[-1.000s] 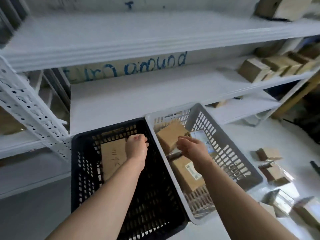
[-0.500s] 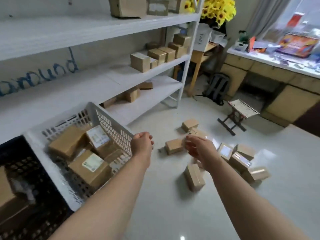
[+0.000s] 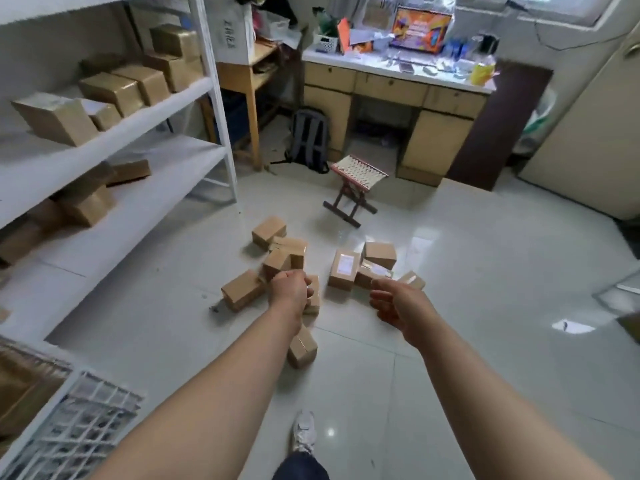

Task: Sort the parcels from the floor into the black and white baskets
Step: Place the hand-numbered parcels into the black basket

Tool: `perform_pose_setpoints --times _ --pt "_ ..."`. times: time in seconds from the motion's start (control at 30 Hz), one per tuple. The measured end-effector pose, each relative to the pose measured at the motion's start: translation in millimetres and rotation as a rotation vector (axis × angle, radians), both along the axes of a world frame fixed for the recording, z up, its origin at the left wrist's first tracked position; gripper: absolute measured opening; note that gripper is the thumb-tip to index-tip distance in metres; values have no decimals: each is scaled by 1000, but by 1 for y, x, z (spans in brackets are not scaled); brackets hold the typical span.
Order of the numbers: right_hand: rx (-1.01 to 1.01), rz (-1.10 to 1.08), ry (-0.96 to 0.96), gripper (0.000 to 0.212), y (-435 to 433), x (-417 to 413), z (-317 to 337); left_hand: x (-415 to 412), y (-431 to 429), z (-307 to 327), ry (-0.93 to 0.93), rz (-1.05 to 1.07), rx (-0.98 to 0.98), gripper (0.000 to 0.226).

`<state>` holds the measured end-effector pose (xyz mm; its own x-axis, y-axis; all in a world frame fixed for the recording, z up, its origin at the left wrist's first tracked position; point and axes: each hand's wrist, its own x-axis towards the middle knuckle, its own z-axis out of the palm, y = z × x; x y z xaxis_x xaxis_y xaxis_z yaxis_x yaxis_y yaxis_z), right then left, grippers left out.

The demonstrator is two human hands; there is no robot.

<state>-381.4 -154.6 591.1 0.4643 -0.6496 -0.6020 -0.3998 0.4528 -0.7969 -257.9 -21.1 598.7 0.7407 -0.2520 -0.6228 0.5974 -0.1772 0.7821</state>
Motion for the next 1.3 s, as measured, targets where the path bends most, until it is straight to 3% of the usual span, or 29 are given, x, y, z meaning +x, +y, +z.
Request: perform_pose_setpoints --times 0.23,0.4,0.77,0.93,1.13,1.3 --pt "68 -120 53 25 -125 44 -24 67 -130 -37 108 -73 42 19" --pt "136 -192 98 19 -204 78 -48 117 -209 -60 118 -80 106 20" --pt "262 -108 199 21 -347 155 -161 188 -339 -158 138 -60 203 15" --pt "268 -50 298 13 -410 198 -261 222 -401 -256 101 -72 252 26" --pt "242 -10 340 6 -450 245 -433 255 -436 -427 34 -173 364 19" --pt "170 168 403 12 -461 279 -580 279 -448 -570 -56 -331 437 35"
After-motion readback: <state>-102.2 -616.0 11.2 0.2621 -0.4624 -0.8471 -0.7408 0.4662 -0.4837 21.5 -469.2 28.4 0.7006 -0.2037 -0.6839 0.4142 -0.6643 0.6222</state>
